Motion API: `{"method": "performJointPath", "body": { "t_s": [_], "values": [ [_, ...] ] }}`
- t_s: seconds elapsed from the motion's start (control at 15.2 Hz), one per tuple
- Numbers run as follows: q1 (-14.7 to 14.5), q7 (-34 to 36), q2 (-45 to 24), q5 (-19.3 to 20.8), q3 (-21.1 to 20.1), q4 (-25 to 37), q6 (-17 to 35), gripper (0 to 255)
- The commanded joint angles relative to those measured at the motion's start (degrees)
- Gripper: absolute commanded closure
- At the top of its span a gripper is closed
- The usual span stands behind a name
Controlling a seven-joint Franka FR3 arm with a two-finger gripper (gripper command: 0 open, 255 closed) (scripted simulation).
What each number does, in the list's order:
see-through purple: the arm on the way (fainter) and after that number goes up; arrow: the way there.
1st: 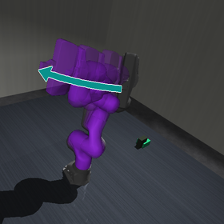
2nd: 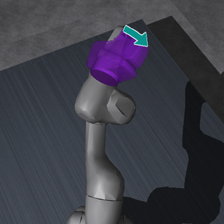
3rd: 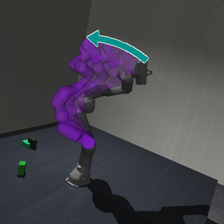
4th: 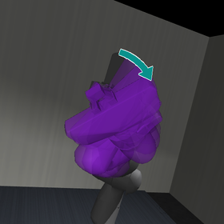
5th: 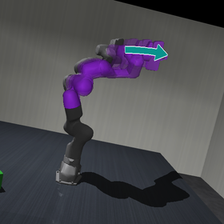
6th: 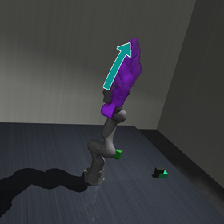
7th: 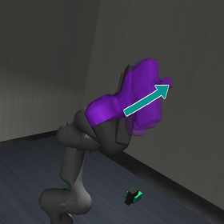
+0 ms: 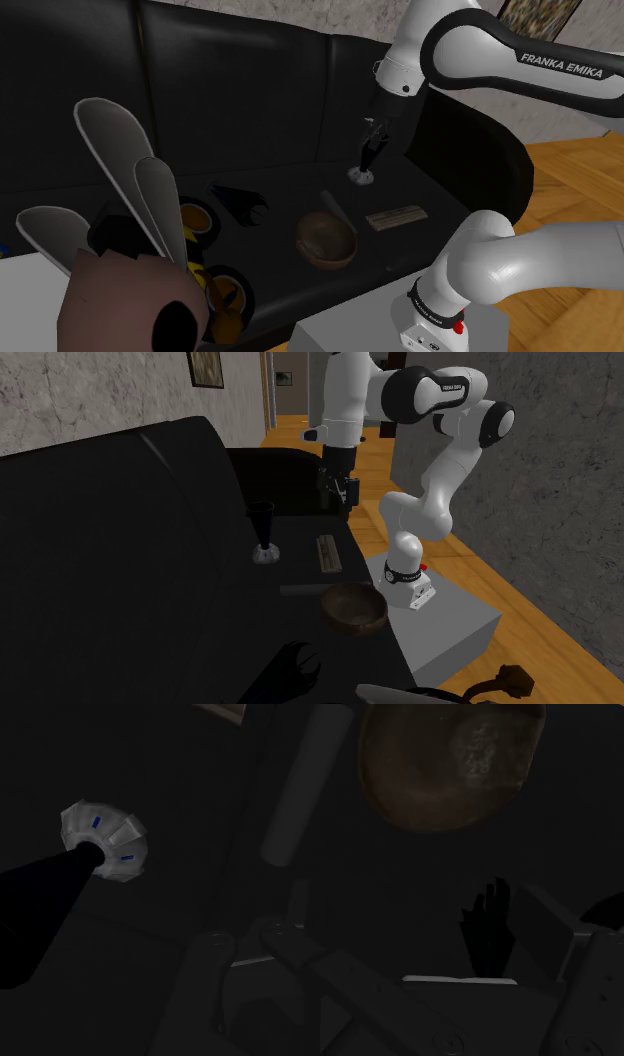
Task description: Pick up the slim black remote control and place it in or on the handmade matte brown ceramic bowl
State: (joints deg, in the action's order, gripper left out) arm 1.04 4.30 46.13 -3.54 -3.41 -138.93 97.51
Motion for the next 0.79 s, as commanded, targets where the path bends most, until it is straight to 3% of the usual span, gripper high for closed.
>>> {"method": "performJointPath", "body": {
  "t_s": [0.0, 0.73],
  "values": [
    [0.0, 0.0, 0.0, 0.0, 0.0, 0.0, 0.0, 0],
    [5.7, 8.7, -4.2, -2.1, 0.7, -17.6, 19.7, 0]
  ]
}}
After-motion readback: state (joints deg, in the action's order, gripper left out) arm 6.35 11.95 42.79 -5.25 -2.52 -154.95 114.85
